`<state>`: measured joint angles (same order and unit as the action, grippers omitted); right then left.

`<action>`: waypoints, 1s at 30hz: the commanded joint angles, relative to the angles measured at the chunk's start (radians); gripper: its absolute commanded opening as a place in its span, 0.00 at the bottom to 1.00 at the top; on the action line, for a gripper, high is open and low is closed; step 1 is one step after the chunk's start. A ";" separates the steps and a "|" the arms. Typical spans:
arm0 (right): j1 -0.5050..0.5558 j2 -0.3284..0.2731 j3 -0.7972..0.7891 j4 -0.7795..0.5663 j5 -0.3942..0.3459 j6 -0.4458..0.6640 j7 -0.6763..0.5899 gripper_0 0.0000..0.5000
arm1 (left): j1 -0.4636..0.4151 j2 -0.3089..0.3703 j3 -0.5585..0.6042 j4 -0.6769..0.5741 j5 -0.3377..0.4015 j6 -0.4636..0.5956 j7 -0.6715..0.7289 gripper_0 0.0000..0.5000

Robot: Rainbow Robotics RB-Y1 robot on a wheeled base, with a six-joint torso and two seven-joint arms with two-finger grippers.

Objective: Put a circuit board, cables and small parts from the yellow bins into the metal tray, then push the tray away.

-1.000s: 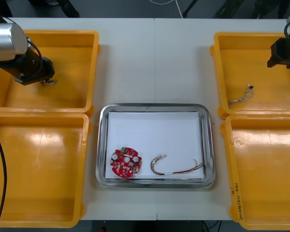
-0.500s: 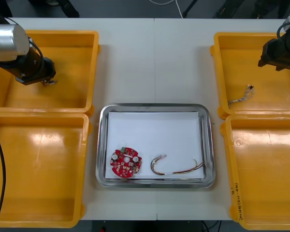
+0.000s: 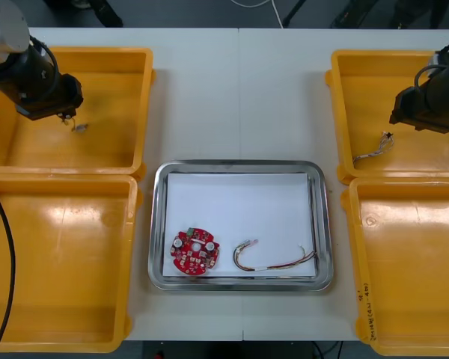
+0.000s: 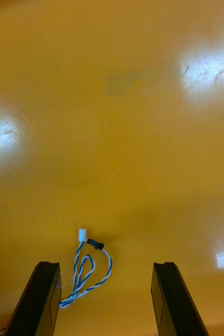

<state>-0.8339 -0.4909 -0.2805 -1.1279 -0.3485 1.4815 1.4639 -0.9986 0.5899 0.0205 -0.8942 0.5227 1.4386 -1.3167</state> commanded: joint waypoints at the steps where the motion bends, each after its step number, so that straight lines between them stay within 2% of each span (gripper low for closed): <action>1: 0.025 0.034 0.018 -0.018 0.022 -0.041 -0.047 1.00 | 0.008 0.033 0.052 -0.097 -0.024 0.077 -0.084 0.00; 11: 0.059 0.074 0.024 -0.018 0.066 -0.128 -0.056 1.00 | 0.008 0.034 0.062 -0.242 -0.066 0.249 -0.067 0.00; 22: 0.085 0.074 0.076 -0.018 0.085 -0.194 -0.057 1.00 | 0.008 0.034 0.064 -0.387 -0.086 0.410 -0.052 0.00; 23: 0.088 0.075 0.080 -0.018 0.086 -0.198 -0.057 0.92 | 0.008 0.034 0.064 -0.394 -0.087 0.419 -0.049 0.00; 25: 0.093 0.074 0.087 -0.018 0.088 -0.207 -0.057 0.82 | 0.008 0.034 0.064 -0.407 -0.090 0.430 -0.049 0.00; 27: 0.098 0.074 0.093 -0.018 0.088 -0.219 -0.057 0.73 | 0.008 0.034 0.067 -0.414 -0.093 0.439 -0.047 0.00; 28: 0.099 0.075 0.093 -0.018 0.088 -0.221 -0.059 0.72 | 0.008 0.033 0.070 -0.416 -0.093 0.441 -0.047 0.00; 30: 0.102 0.074 0.096 -0.018 0.088 -0.227 -0.056 0.54 | 0.008 0.028 0.076 -0.425 -0.095 0.450 -0.045 0.00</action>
<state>-0.7433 -0.4217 -0.2072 -1.1279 -0.2712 1.2687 1.4337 -0.9983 0.5902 0.0564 -1.2719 0.4418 1.8692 -1.3167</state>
